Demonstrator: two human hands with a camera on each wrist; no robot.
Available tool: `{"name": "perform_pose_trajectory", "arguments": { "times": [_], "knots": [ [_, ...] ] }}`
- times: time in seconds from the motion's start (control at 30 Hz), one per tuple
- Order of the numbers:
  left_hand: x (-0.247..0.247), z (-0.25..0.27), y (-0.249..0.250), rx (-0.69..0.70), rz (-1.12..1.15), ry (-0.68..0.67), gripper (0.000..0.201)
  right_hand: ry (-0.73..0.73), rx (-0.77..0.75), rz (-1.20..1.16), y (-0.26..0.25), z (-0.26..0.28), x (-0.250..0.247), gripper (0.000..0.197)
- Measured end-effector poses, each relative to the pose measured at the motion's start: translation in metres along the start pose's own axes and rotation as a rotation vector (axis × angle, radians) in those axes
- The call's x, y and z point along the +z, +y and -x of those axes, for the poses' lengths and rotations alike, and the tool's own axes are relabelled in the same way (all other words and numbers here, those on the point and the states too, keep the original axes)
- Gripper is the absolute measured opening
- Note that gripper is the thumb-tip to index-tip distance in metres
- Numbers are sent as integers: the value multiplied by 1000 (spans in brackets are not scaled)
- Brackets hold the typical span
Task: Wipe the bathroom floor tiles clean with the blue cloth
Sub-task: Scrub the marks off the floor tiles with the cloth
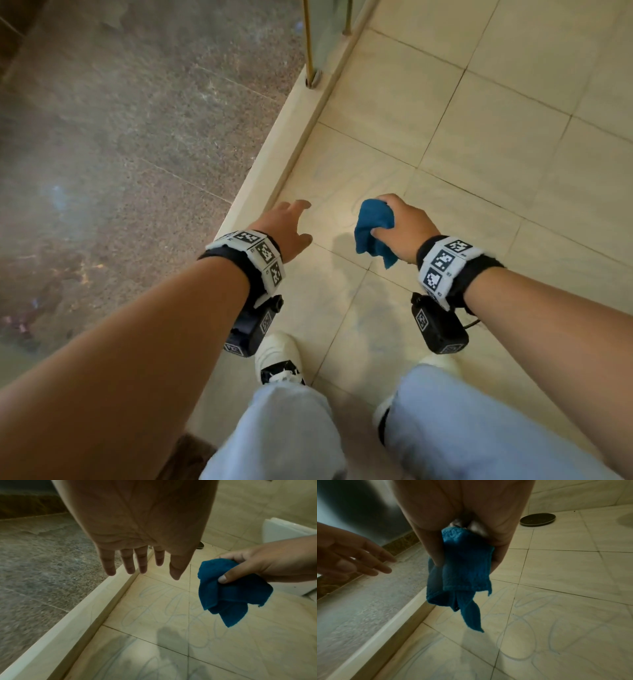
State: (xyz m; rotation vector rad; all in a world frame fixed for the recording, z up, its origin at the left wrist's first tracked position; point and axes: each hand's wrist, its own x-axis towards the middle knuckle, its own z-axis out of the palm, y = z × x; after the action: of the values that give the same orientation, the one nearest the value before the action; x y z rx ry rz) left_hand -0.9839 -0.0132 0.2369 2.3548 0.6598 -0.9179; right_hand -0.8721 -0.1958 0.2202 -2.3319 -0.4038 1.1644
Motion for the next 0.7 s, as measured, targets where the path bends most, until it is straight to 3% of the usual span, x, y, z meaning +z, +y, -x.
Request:
{"name": "perform_pose_trajectory", "arguments": {
  "times": [0.2, 0.33, 0.47, 0.6, 0.7],
  "knots": [
    [51, -103, -48, 51, -119, 48, 69, 72, -90, 23, 35, -102, 47, 49],
    [76, -168, -78, 90, -165, 28, 83, 235, -215, 23, 48, -171, 81, 50],
    [98, -219, -96, 127, -143, 94, 97, 386, -369, 94, 52, -224, 107, 57],
    [121, -254, -101, 155, -183, 118, 117, 266, -407, 396, 68, -246, 131, 43],
    [128, -266, -103, 145, -222, 97, 128, 310, -443, 469, 74, -252, 140, 29]
  ]
}}
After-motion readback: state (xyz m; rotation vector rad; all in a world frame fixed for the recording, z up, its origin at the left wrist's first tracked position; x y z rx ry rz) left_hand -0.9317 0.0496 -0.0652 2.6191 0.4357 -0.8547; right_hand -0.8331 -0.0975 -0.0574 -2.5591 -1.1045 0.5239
